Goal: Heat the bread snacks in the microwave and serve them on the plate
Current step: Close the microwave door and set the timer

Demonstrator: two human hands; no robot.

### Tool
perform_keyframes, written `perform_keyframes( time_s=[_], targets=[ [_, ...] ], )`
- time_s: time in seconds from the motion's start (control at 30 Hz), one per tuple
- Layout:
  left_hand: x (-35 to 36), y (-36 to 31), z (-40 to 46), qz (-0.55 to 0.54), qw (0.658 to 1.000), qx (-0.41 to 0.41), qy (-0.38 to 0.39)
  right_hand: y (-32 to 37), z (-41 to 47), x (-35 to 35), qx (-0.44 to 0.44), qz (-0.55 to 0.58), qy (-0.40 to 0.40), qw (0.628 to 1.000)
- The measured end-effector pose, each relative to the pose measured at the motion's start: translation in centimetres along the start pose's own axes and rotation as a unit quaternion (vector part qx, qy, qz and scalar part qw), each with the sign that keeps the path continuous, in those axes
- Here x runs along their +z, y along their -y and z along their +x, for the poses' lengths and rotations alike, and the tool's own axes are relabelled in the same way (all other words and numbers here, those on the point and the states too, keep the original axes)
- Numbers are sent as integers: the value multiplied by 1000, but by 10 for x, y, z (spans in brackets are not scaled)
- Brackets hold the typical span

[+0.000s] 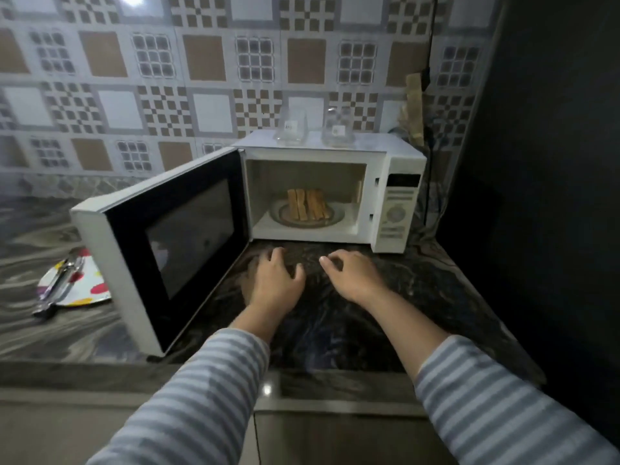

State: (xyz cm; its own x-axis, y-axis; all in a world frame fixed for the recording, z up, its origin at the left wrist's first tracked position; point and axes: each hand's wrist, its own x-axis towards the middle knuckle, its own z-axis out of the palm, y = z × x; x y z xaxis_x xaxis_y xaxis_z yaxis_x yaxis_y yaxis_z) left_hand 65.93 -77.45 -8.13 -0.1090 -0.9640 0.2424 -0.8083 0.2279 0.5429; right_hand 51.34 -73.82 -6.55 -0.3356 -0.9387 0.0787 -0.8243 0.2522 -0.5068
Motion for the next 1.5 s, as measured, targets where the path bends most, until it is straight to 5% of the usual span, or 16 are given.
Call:
perform_keyframes(
  time_s=[0.27,0.53,0.9,1.2,1.5],
  targets=[
    [-11,67,-108,72,995,-23,63,-6,-110,58,-22,-54,58,997],
    [-80,157,-131,121,992,-39,9,56,-153,79,-89,-65,75,991],
    [-192,217,-43,132,981,39,-139,219,-122,49,-157,-85,-92,980],
    [-204,225,24,88,984,130,-82,291,-91,67,-147,-194,-178,954],
    [-171,206,23,46,974,218,-27,250,-97,62,-117,-170,-239,949]
  ],
)
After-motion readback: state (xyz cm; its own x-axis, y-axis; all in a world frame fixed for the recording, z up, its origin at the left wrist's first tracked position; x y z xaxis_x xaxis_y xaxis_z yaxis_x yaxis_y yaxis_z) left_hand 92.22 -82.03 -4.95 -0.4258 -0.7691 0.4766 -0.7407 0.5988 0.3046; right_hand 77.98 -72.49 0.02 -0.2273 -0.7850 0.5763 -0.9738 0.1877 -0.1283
